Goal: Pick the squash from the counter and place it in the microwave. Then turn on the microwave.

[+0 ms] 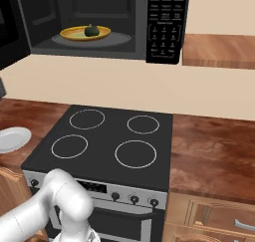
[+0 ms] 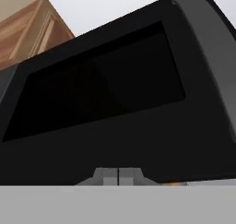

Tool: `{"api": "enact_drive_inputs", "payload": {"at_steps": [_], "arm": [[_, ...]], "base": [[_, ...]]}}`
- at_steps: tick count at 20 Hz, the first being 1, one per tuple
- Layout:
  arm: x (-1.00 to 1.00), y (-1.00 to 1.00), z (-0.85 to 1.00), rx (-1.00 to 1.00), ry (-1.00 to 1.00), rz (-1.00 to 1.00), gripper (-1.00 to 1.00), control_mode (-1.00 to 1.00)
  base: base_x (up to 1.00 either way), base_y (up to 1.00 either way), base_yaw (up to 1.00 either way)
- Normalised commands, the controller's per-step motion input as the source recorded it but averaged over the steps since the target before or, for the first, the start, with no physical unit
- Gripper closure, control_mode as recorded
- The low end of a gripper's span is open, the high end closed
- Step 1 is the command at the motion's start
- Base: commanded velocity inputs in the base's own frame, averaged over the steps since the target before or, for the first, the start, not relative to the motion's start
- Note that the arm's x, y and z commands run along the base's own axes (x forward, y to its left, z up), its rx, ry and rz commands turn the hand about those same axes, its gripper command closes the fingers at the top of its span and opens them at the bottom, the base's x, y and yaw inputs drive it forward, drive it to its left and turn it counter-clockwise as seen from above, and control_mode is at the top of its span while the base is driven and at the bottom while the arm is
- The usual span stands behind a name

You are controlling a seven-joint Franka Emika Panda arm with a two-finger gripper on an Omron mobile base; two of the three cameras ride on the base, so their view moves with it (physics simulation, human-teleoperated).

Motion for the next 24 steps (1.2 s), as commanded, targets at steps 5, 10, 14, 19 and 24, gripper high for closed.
{"api": "enact_drive_inputs", "payload": {"at_steps": [5, 10, 14, 19, 24], "arm": [[0.00, -0.56, 0.29, 0.00, 0.00, 0.00, 1.00, -1.00], [0.00, -0.66, 0.35, 0.00, 0.00, 0.00, 1.00, -1.00], [0.00, -0.65, 0.36, 0.00, 0.00, 0.00, 1.00, -1.00], [0.00, -0.67, 0.42, 0.00, 0.00, 0.00, 1.00, -1.00], [0.00, -0.74, 0.45, -0.02, 0.00, 0.00, 1.00, -1.00]], "base": [[0.00, 0.00, 0.00], [0.00, 0.00, 0.00], [0.00, 0.00, 0.00], [0.00, 0.00, 0.00], [0.00, 0.00, 0.00]]}}
